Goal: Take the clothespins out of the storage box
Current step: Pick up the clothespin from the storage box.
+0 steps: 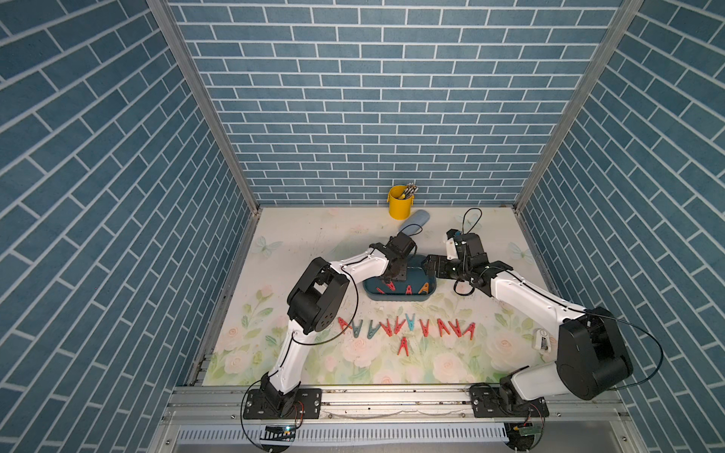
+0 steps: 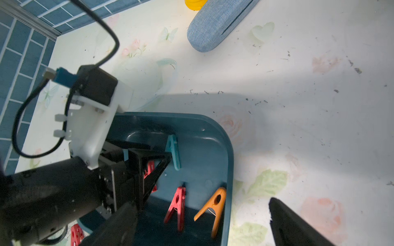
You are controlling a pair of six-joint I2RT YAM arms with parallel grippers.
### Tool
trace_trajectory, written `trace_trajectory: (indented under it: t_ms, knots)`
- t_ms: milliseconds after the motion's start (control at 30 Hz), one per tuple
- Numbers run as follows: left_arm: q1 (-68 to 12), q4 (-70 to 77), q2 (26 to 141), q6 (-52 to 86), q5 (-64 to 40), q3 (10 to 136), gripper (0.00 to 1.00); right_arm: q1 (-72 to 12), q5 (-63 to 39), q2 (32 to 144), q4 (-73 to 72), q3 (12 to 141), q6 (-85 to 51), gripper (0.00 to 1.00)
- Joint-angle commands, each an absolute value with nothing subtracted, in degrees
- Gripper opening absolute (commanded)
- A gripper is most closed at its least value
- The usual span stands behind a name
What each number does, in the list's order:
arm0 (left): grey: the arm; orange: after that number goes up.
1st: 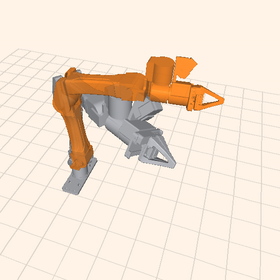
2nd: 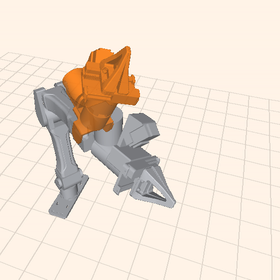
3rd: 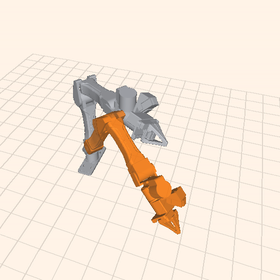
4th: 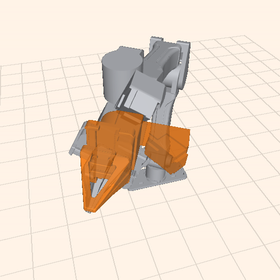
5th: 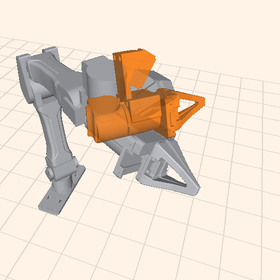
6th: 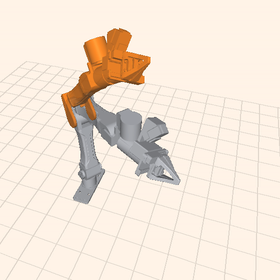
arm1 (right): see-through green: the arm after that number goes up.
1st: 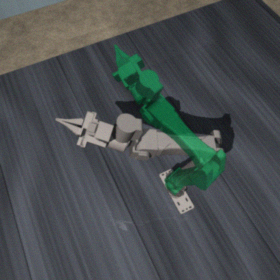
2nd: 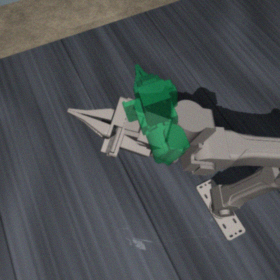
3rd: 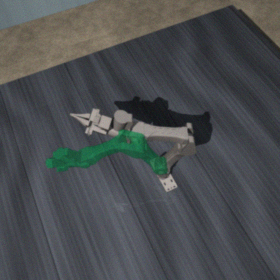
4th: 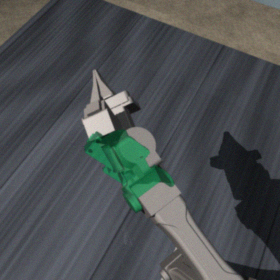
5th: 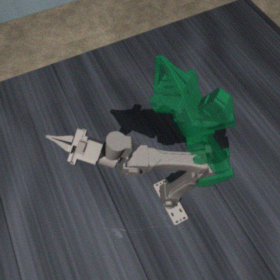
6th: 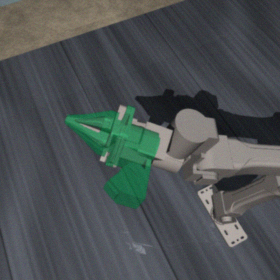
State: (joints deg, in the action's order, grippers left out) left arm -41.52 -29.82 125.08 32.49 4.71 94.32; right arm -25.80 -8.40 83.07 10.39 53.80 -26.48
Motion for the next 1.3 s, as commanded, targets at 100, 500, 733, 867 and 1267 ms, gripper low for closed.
trace_trajectory:
  t_ms: [100, 500, 733, 867, 1267]
  knots:
    - [-41.3, -31.3, 122.7, 32.4, 4.0, 93.7, 0.34, -25.5, -9.6, 82.6, 9.1, 52.8, -25.0, 0.99]
    - [-43.2, -31.0, 121.5, 31.4, 5.7, 92.3, 0.23, -25.5, -11.3, 83.0, 7.8, 52.1, -25.8, 0.99]
    - [-43.7, -31.3, 123.4, 31.0, 6.0, 93.2, 0.10, -25.5, -11.6, 82.5, 7.5, 51.2, -26.2, 0.99]
    - [-43.8, -31.9, 124.7, 30.8, 6.2, 94.5, 0.05, -25.5, -11.5, 82.3, 7.5, 51.0, -26.3, 0.99]
    - [-43.9, -32.5, 120.7, 31.6, 8.6, 95.1, 0.89, -25.5, -11.9, 82.4, 7.2, 50.6, -26.3, 0.99]
